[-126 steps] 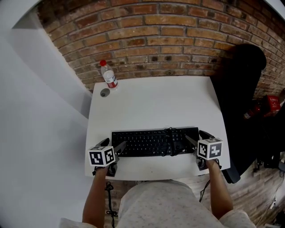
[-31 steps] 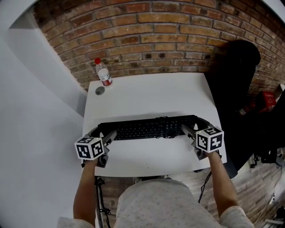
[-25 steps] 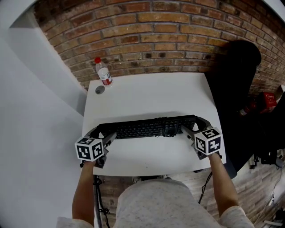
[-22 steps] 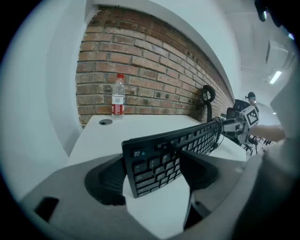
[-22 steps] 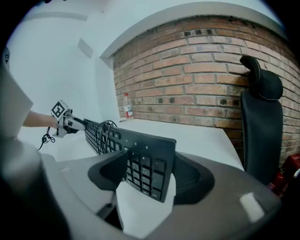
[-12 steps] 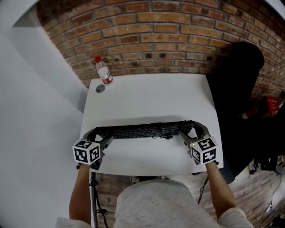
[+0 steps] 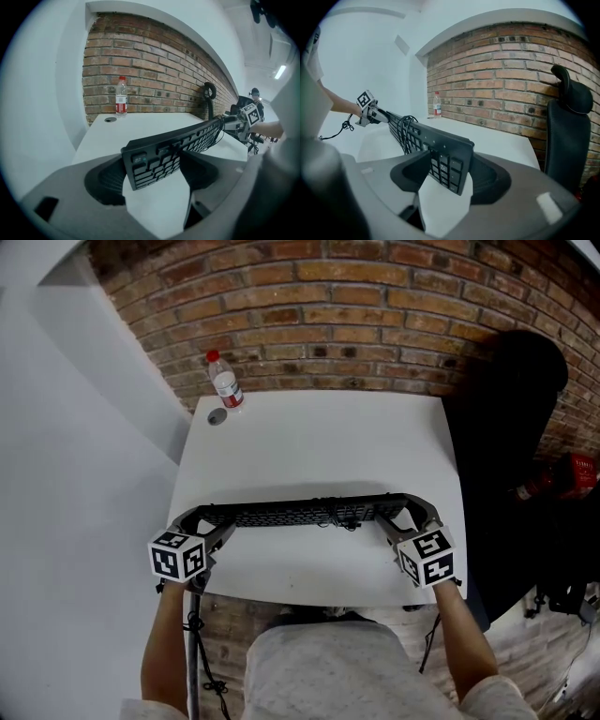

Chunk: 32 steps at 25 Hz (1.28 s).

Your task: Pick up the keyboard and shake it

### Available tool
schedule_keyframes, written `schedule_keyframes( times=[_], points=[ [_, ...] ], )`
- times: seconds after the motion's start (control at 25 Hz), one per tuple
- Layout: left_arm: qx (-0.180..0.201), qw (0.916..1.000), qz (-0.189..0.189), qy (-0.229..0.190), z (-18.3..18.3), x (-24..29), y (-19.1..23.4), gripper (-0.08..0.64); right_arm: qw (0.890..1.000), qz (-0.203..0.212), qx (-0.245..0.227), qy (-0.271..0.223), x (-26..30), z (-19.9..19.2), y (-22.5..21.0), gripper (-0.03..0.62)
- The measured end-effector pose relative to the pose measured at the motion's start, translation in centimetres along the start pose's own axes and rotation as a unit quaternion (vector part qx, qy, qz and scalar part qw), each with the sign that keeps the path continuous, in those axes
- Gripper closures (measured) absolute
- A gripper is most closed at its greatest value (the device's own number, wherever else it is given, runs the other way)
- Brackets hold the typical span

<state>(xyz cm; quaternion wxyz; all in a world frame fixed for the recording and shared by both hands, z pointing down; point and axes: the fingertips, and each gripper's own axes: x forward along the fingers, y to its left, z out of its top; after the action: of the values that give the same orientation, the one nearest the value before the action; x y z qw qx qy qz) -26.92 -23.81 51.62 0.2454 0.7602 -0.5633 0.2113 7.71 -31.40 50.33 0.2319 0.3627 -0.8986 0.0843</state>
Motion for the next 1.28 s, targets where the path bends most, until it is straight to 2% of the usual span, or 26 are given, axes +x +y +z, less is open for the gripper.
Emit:
schedule_keyframes(
  times=[0.24, 0.6, 0.76, 1.28],
  points=[
    [0.015, 0.9998, 0.000, 0.016, -0.5, -0.7, -0.3, 0.210, 1.000, -0.004, -0.023, 0.020, -0.8, -0.6, 0.8, 0.333],
    [0.057, 0.9977, 0.007, 0.035, -0.4, -0.7, -0.1, 0.210, 0.997, -0.051, -0.031, 0.047, -1.6, -1.4, 1.9, 0.333],
    [0.073, 0.9961, 0.008, 0.048, -1.2, -1.0, -0.4, 0.210, 0.996, -0.058, -0.040, 0.060, -2.4, -2.3, 2.7, 0.337],
    [0.140, 0.9861, 0.026, 0.086, -4.8, -1.9, -1.1, 0.221, 0.987, -0.079, -0.093, 0.102, -4.2, -5.0, 5.1, 0.366]
  ],
)
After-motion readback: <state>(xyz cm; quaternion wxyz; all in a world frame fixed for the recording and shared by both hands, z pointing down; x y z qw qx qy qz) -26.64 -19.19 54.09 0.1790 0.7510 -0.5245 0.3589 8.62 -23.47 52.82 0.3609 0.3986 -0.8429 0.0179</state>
